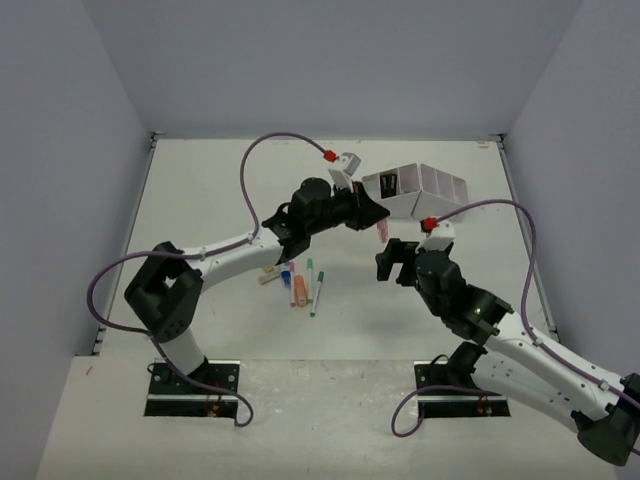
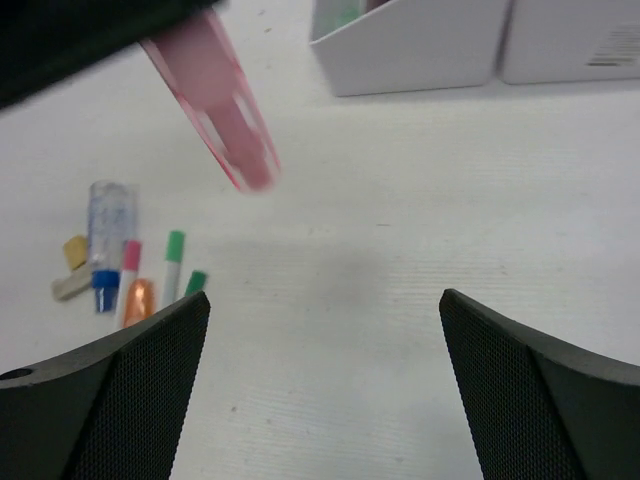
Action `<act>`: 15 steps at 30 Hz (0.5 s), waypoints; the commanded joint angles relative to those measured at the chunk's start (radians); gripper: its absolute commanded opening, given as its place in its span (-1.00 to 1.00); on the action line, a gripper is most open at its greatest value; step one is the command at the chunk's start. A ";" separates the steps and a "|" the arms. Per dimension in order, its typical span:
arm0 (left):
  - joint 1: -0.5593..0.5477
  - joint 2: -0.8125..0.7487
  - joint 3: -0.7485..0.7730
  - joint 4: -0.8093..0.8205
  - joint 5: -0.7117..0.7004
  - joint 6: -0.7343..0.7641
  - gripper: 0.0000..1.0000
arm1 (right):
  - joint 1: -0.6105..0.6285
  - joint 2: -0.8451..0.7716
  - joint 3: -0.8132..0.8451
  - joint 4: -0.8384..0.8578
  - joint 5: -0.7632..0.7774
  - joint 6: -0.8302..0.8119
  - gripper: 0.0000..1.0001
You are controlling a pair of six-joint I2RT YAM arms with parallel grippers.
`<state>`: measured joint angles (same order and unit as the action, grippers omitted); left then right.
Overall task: Sort the stationery into containers
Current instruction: Place the stationery in the storage box.
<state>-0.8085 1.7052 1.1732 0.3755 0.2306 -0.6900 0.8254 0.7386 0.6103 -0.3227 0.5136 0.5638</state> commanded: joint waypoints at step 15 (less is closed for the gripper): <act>0.098 0.553 0.532 0.216 -0.498 0.424 -1.00 | -0.026 -0.196 -0.018 -0.188 0.341 0.267 0.97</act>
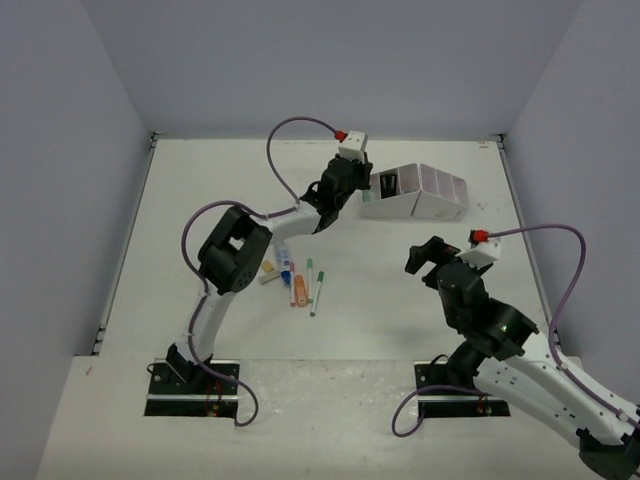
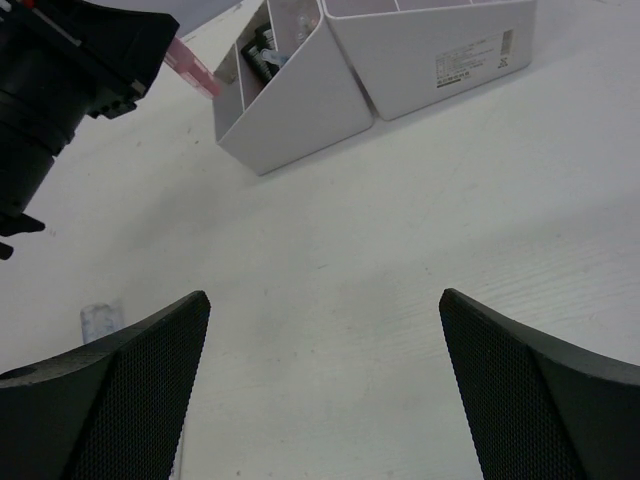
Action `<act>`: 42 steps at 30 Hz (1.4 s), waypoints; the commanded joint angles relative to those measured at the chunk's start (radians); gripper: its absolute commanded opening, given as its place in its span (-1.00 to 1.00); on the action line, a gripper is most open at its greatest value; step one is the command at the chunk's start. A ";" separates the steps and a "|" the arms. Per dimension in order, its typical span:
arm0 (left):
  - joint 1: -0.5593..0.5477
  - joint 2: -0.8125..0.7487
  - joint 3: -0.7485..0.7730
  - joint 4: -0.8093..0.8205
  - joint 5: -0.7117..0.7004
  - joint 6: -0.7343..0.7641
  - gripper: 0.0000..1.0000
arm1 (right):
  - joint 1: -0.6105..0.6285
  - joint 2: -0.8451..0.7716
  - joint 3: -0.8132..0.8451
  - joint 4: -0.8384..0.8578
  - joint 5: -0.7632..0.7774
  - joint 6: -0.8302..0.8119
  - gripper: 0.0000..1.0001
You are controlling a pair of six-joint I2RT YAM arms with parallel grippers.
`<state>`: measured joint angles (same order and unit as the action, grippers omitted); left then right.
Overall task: Sort the stationery into containers
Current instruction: Place the stationery in the storage box, then pick up the stationery from the center of the board.
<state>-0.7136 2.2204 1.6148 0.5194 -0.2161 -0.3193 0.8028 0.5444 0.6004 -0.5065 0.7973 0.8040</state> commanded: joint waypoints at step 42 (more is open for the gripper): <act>-0.018 -1.184 -0.751 -0.848 -0.368 -0.328 1.00 | 0.088 0.654 0.251 0.135 -0.284 0.044 0.97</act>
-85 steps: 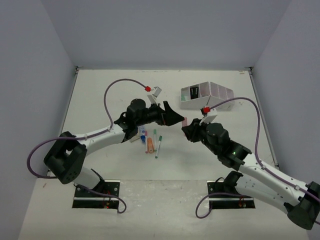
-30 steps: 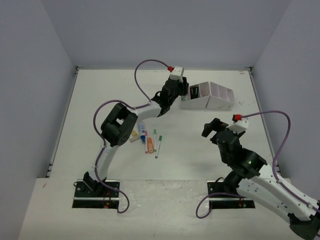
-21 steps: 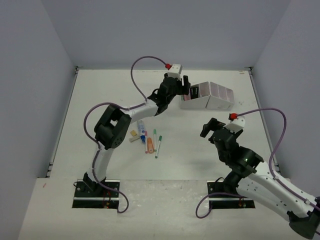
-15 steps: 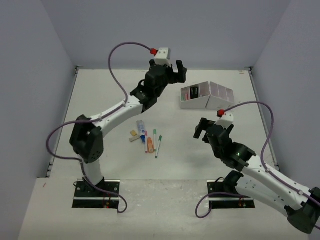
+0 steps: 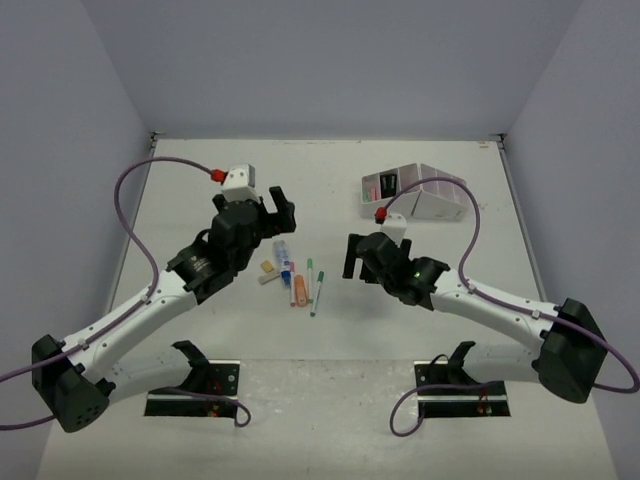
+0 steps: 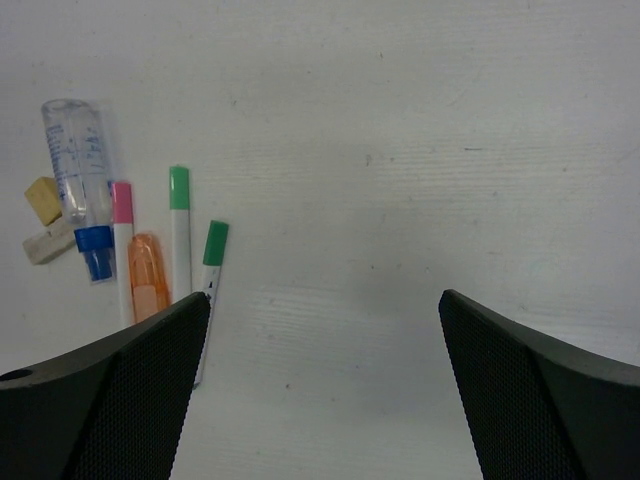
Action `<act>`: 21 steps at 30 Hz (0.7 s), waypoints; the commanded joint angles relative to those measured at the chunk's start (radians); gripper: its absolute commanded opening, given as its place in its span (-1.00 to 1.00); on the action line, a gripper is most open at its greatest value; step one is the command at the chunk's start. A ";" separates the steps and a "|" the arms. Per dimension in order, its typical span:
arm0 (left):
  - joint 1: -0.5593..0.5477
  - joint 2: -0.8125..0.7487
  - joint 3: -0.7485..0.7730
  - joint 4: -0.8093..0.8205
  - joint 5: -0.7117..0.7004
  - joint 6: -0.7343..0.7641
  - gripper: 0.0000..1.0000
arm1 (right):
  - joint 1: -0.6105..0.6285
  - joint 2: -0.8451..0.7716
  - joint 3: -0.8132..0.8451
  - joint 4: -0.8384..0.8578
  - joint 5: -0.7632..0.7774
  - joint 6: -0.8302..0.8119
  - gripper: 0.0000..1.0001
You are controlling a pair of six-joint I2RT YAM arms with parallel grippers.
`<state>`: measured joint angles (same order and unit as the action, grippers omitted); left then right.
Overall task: Sort the stationery into containers
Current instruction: Pick up the stationery from the center of the board.
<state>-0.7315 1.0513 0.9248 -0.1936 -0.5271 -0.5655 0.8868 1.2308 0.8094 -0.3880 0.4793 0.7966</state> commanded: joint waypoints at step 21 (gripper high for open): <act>0.009 0.612 0.127 -0.176 -0.125 -0.332 0.20 | 0.001 -0.204 -0.045 -0.062 0.124 -0.016 0.98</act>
<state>-0.7296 1.6196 0.9701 -0.3586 -0.5685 -0.8308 0.8890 1.0340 0.7761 -0.4492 0.5449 0.7906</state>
